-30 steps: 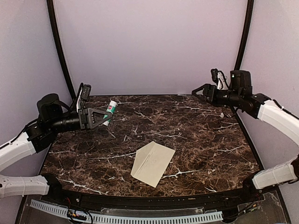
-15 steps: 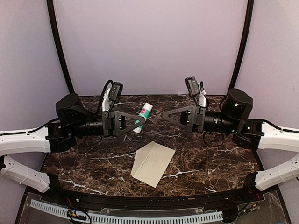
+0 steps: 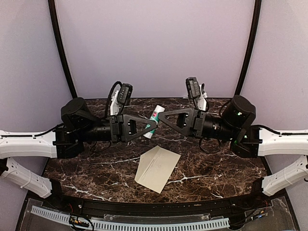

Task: Place the letter into the envelope and seal it
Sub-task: Unscrew the solid glue.

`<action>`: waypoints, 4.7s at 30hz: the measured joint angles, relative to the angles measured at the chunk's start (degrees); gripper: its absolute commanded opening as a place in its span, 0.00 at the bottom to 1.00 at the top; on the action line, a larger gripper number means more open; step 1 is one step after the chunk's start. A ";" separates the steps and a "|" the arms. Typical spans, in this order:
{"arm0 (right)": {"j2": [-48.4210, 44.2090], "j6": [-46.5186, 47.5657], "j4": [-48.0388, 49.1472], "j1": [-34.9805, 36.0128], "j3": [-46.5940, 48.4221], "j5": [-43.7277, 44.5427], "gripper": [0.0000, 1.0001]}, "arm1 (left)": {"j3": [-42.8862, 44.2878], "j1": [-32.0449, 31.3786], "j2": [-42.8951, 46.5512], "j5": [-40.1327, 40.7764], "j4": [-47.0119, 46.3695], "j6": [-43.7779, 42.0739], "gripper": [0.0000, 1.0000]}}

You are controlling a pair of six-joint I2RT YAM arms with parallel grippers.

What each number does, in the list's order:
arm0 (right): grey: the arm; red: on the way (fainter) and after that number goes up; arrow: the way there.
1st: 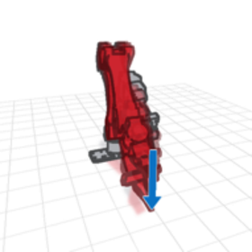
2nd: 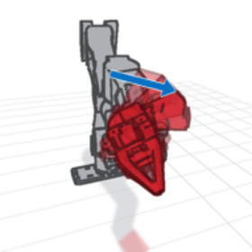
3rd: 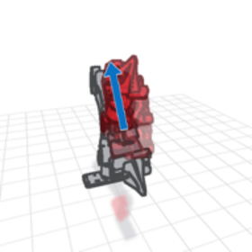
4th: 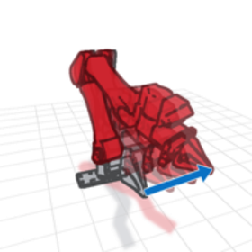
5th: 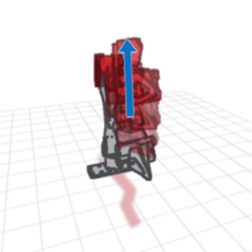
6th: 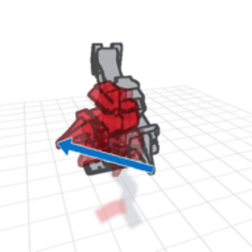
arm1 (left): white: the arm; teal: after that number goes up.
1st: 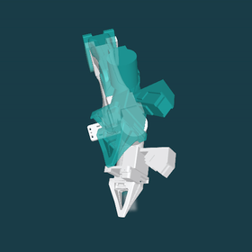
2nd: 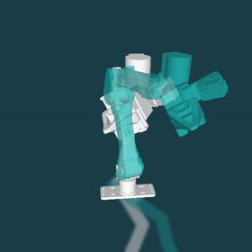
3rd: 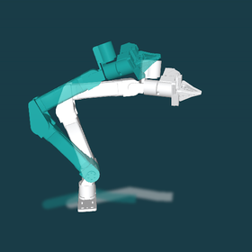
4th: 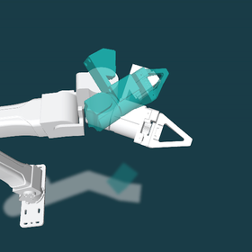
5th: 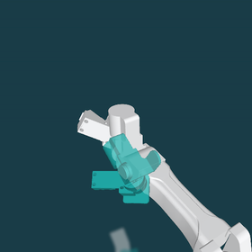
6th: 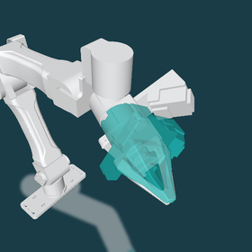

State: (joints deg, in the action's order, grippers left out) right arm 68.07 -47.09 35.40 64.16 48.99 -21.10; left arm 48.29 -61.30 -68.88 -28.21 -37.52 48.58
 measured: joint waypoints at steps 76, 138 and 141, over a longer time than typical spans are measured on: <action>2.01 2.45 -27.47 0.94 10.23 14.25 0.02 | 2.43 -0.11 -0.42 3.23 20.57 -6.23 0.00; 3.52 -0.55 1.53 -2.23 -3.23 -4.24 0.49 | -3.54 2.69 -2.14 -14.75 1.49 -2.43 0.00; 3.65 -0.44 2.29 -2.12 -3.15 -4.70 0.43 | -3.63 2.69 -2.36 -14.86 0.96 -2.14 0.00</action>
State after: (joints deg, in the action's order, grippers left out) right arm 71.72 -47.53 37.69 62.04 45.84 -25.80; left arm 44.66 -58.61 -71.24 -43.07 -36.56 46.44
